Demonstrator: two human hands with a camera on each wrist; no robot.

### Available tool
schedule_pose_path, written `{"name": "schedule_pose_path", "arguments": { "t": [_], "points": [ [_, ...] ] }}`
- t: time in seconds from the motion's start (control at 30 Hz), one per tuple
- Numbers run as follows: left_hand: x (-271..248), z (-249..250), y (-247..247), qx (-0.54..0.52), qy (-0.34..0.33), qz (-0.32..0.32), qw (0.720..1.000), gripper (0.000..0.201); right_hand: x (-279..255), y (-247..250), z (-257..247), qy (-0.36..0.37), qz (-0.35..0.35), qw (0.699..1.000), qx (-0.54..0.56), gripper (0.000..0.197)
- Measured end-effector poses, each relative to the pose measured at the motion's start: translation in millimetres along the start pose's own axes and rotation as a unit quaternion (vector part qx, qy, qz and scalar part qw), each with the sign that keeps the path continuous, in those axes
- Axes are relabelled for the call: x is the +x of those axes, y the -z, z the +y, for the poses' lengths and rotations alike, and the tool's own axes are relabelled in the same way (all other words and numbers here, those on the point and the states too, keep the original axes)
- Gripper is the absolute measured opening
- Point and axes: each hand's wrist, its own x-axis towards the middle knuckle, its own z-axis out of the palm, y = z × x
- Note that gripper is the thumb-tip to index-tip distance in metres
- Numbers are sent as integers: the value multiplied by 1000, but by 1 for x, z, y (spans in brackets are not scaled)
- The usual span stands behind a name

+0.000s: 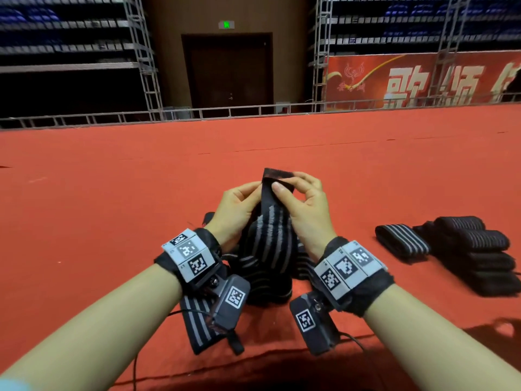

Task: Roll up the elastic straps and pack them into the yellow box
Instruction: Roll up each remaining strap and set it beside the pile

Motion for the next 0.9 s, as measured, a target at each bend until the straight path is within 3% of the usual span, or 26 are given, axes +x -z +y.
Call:
{"name": "schedule_pose_path", "arguments": {
  "t": [0.37, 0.9],
  "points": [
    [-4, -6, -3, -41, 6, -28, 999, 21, 7, 0, -1, -107, 1, 967, 231, 11],
    [-6, -7, -7, -45, 15, -31, 998, 21, 6, 0, 4, -107, 32, 962, 248, 9]
  ]
}}
